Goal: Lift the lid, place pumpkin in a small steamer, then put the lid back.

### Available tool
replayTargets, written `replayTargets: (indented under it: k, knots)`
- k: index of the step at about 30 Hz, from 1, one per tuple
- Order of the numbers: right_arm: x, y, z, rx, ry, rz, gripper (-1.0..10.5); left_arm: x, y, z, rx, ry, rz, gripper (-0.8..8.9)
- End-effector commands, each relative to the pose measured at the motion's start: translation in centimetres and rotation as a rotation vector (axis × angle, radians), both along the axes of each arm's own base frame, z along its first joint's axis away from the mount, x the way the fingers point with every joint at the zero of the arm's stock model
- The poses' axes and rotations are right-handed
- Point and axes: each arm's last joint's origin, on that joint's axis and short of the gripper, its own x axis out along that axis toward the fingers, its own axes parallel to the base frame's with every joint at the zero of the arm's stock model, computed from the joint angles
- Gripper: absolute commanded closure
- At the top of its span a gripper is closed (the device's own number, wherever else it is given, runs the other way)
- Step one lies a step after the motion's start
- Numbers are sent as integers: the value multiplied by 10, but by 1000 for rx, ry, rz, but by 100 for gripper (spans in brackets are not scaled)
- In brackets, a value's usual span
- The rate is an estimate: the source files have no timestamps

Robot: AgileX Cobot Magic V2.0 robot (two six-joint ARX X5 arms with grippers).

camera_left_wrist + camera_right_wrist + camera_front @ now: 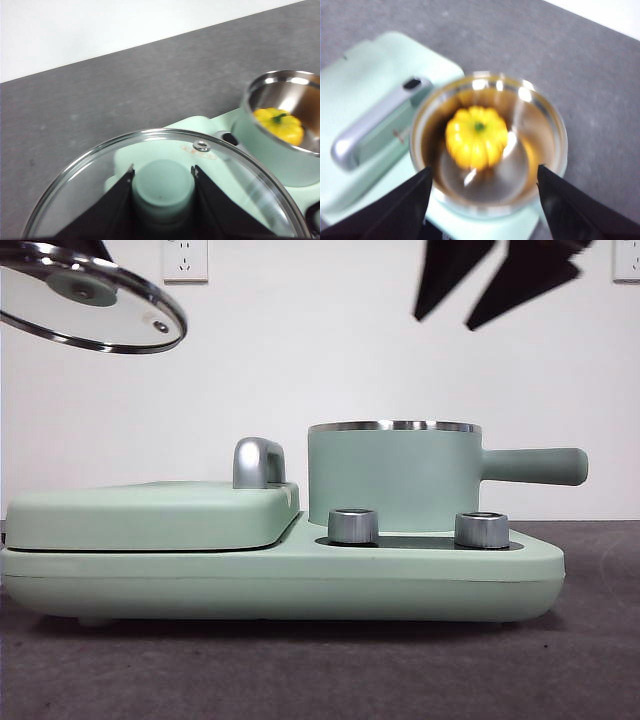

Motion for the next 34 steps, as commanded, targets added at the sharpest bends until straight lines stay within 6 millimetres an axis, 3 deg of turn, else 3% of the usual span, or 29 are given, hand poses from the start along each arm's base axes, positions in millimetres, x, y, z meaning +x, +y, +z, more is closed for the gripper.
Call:
replayTargets:
  k: [1, 7, 14, 27, 34]
  knots:
    - [-13, -7, -5, 10, -17, -19, 625, 0, -4, 10, -33, -66, -30, 803]
    - [-45, -29, -15, 23, -35, -82, 625, 0, -14, 17, -60, -138, -74, 803]
    - [-74, -48, -9, 70, -70, -125, 625, 5, -36, 18, -91, -198, -158, 803]
    - [-113, -74, 1, 73, -128, -175, 625, 26, -103, -6, -126, -233, -335, 803]
    - [-118, -78, -4, 43, -84, -176, 625, 45, -134, -24, -139, -245, -374, 803]
